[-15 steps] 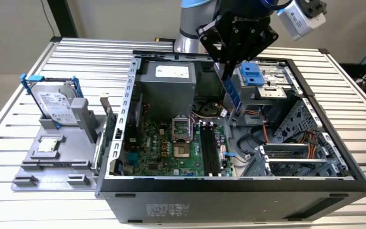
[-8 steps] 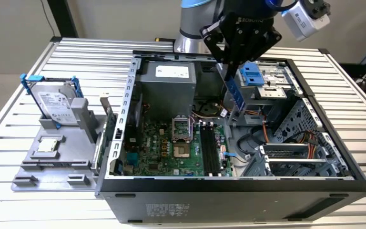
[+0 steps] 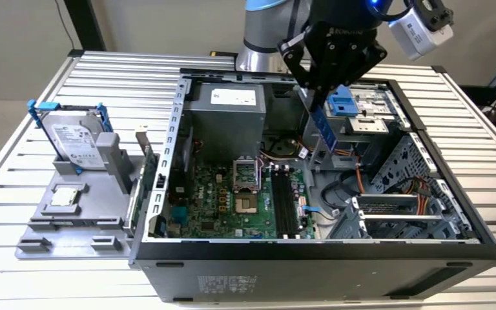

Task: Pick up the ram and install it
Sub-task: 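Insert the ram into the slot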

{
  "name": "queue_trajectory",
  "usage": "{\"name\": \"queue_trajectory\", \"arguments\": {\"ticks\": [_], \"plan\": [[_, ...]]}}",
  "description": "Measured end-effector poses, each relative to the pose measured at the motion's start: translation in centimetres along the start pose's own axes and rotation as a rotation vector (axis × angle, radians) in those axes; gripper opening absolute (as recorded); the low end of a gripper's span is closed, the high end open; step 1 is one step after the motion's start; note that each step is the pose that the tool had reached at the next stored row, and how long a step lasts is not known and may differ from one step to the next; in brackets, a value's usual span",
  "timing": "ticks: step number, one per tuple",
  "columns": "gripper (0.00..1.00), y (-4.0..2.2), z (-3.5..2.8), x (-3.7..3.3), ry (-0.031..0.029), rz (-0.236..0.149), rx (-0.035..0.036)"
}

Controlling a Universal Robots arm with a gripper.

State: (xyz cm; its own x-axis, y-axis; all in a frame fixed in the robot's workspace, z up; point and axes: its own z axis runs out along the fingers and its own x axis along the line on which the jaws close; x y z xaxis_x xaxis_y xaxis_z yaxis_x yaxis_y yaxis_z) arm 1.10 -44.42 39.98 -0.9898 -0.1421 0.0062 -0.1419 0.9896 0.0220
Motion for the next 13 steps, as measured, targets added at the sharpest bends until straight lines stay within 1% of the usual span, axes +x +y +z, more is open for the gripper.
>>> {"name": "queue_trajectory", "arguments": {"ticks": [7,13], "plan": [[0.00,0.00,0.04,-0.01,0.0000,0.000,0.0000],[0.00,-0.01,0.36,-0.02,-0.0003,0.000,-0.0001]]}}
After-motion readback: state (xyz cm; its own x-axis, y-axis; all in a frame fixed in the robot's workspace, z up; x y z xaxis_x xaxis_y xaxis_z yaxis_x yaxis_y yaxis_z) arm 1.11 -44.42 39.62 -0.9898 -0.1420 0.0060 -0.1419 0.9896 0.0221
